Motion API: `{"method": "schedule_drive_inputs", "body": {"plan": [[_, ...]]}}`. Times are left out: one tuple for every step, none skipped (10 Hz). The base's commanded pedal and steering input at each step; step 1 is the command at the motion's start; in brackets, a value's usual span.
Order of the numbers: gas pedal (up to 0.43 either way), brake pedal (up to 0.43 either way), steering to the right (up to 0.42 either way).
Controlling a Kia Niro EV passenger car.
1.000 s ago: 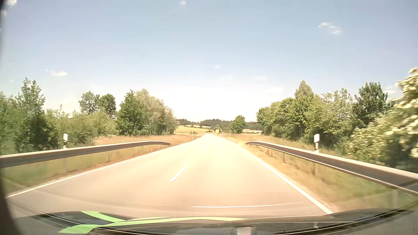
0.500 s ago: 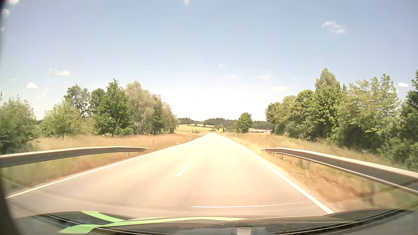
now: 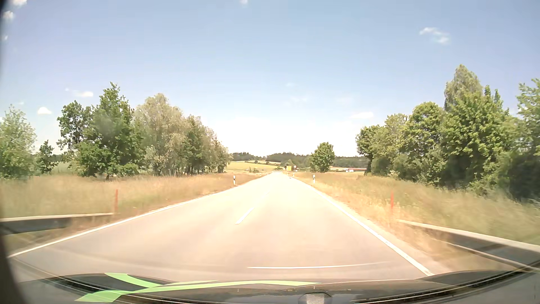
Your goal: Follow the waypoints while adhering to traffic rules and regulations
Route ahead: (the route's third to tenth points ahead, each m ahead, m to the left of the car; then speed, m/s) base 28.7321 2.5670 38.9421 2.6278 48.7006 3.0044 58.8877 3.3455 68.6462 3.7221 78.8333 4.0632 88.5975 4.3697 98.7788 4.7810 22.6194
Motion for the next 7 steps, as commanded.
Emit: {"method": "schedule_drive_inputs", "body": {"plan": [[0.220,0.000,-0.004],[0.209,0.000,-0.003],[0.209,0.000,-0.002],[0.228,0.000,-0.003],[0.248,0.000,-0.002],[0.260,0.000,-0.002],[0.260,0.000,-0.003]]}}
